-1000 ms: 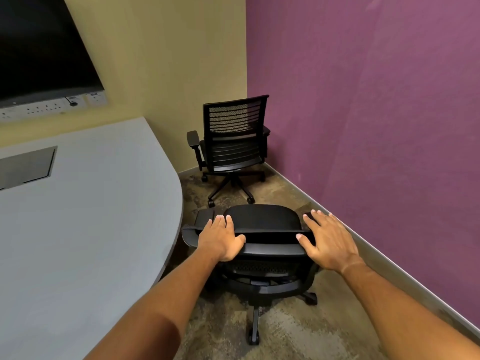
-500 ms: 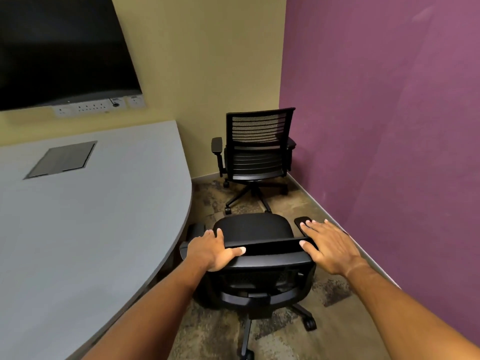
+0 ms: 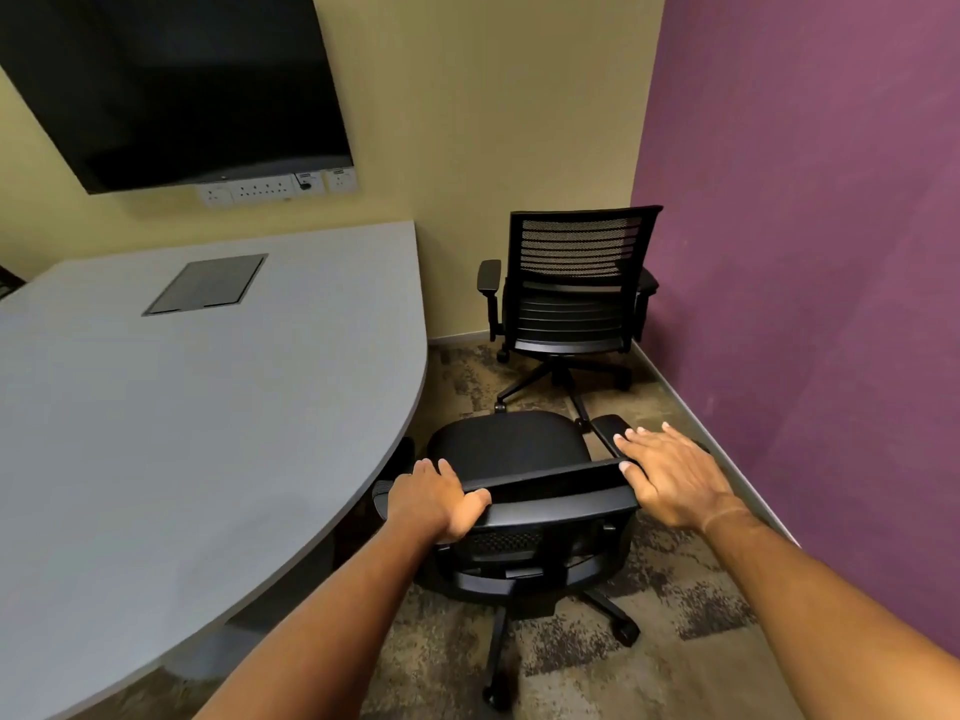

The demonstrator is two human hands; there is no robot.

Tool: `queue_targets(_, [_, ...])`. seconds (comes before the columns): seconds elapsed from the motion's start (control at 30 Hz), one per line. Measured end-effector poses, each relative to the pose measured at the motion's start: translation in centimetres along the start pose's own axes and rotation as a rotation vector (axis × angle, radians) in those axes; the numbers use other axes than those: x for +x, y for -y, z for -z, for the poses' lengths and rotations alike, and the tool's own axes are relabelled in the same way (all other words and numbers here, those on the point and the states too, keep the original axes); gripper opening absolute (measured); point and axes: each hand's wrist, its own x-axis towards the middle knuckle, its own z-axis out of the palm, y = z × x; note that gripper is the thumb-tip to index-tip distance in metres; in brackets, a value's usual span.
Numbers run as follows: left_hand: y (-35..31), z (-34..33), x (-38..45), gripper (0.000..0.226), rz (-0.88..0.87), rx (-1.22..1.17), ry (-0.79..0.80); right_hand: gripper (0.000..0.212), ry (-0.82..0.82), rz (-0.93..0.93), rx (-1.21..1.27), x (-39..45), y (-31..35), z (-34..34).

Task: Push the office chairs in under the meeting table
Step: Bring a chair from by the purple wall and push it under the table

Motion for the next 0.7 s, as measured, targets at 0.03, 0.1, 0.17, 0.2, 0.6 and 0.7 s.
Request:
queue_targets(0.03, [0.1, 0.1, 0.0, 0.086, 0.008, -0.005, -0.003, 0.05, -0.001, 0.002, 0.003, 0.4, 0.2, -0.1])
queue_targets(0.1, [0.3, 0.2, 0.0, 0.087, 0.025, -0.019, 0.001, 0.049, 0.012, -0.005, 0.004, 1.1, 0.4, -0.2])
queue_targets(0.17, [0.5, 0.4, 0.2, 0.09, 0.039, -0.025, 0.007, 0.049, 0.018, -0.019, 0.014, 1.9, 0.6, -0.2])
queue_targets(0.2, [0.7, 0.5, 0.4, 0.093, 0.046, -0.027, 0.008, 0.049, 0.022, -0.02, 0.015, 2.4, 0.7, -0.2])
queue_targets(0.6, [2.7, 1.3, 2.9, 0.105, 0.125, -0.115, 0.065, 0.045, 0.022, 0.107, 0.094, 8.2, 1.1, -0.7])
queue_targets(0.7, [2.1, 1.5, 3.8, 0.105, 0.146, -0.144, 0.071, 0.044, 0.004, 0.174, 0.111, 10.3, -0.1, -0.8])
